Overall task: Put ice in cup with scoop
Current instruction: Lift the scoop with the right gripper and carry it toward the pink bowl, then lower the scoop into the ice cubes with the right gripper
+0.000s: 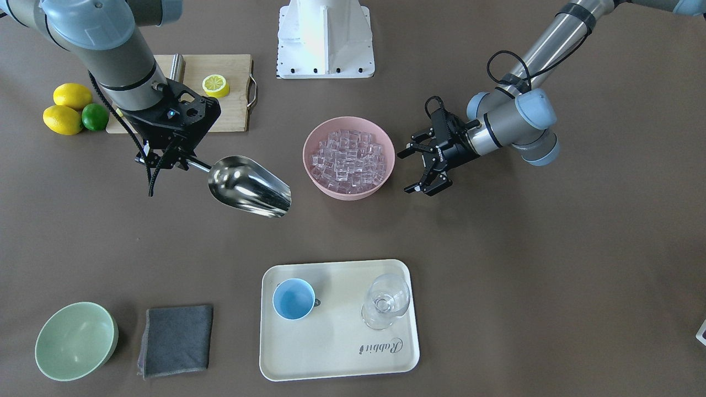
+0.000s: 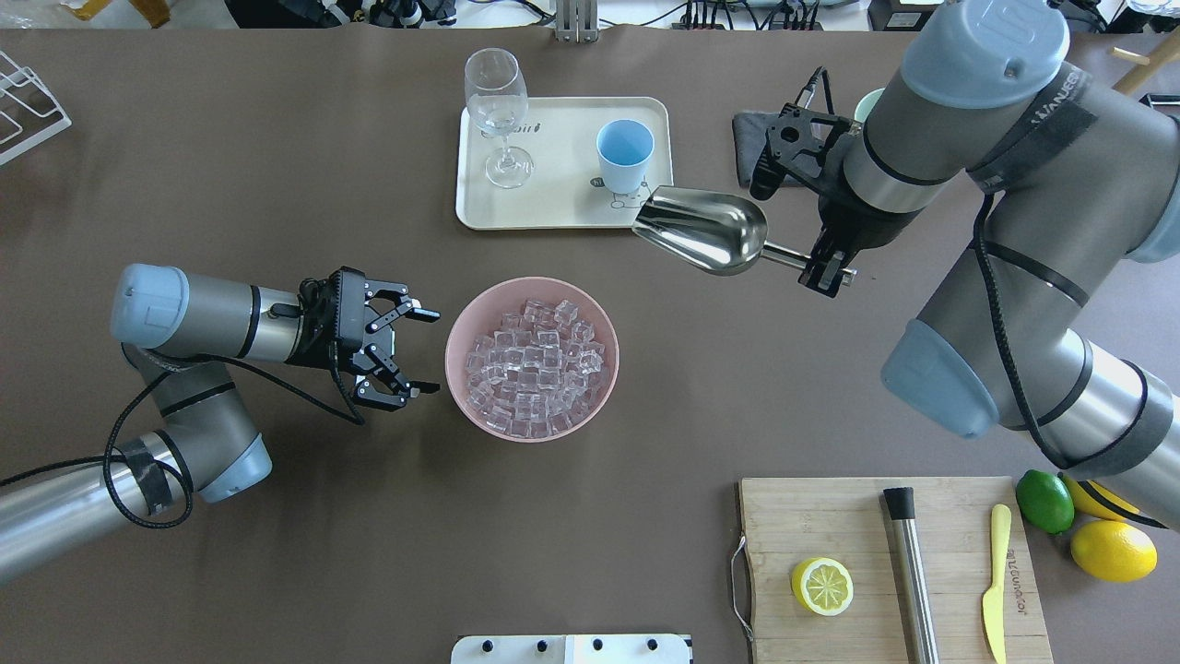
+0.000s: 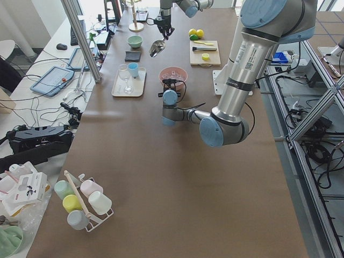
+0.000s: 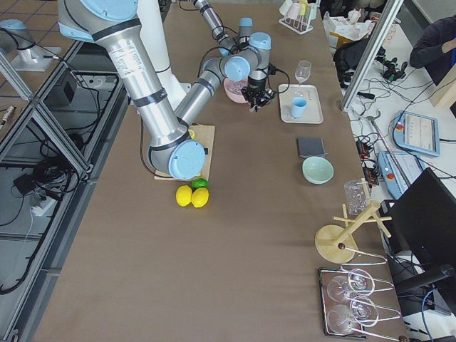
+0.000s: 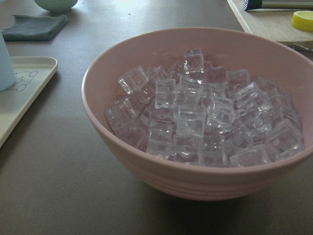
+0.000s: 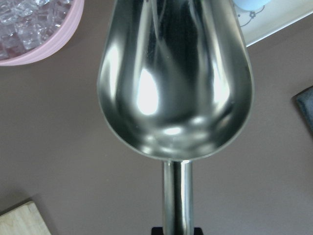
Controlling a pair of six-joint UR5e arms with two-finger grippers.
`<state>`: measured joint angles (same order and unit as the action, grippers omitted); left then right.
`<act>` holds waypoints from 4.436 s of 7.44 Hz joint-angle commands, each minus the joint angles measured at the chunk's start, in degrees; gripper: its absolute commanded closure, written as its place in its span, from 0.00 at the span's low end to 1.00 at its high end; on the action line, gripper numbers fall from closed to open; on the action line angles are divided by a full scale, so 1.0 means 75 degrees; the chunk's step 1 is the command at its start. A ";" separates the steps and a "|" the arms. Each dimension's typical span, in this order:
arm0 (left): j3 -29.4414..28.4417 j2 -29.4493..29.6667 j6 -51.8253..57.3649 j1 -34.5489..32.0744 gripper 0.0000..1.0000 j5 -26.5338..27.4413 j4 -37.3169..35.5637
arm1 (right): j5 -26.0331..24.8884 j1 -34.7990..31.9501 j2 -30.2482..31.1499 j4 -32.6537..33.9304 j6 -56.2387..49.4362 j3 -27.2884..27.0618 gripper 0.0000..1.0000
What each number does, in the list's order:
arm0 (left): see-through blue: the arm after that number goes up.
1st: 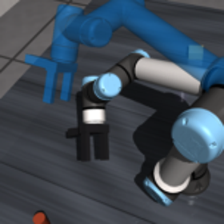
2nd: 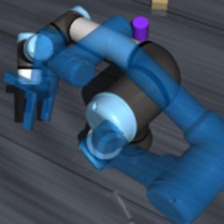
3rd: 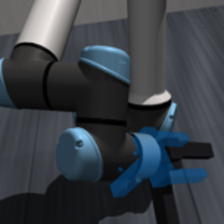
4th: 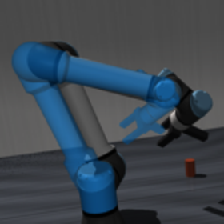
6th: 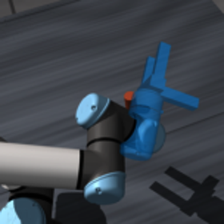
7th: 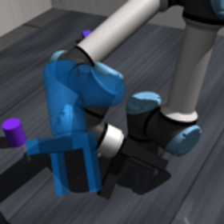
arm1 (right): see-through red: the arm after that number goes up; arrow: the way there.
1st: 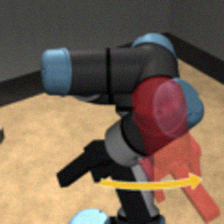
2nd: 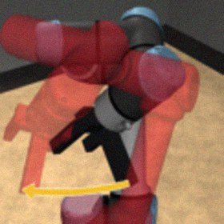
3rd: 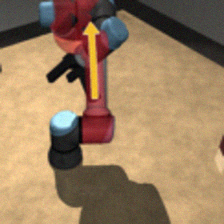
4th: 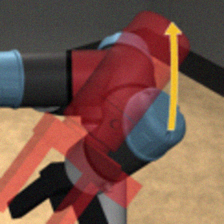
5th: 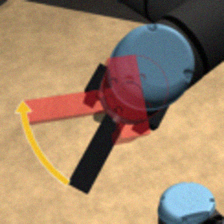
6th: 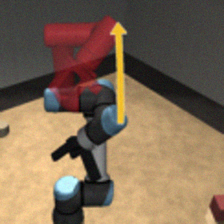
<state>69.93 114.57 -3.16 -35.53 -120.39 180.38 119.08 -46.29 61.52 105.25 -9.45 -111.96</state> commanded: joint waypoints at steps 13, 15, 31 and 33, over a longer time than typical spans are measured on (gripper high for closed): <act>-0.0019 0.0076 -0.0281 0.0191 0.02 0.0021 0.0008 | -0.1534 0.2444 -0.3689 0.6565 0.0076 0.0687 1.00; -0.0019 0.0064 -0.0281 0.0191 0.02 0.0021 0.0008 | -0.1592 0.2445 -0.4017 0.7023 0.0018 0.1086 1.00; -0.0007 0.0087 -0.0305 0.0179 0.02 -0.0002 0.0101 | -0.1557 0.2445 -0.4746 0.6416 -0.0076 0.3162 1.00; 0.0004 0.0087 -0.0410 0.0179 0.02 -0.0014 0.0113 | -0.1569 0.2445 -0.4758 0.6300 -0.0018 0.3336 1.00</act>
<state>69.93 115.22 -5.79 -34.19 -120.40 181.04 107.36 -27.95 25.92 153.33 -10.00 -88.21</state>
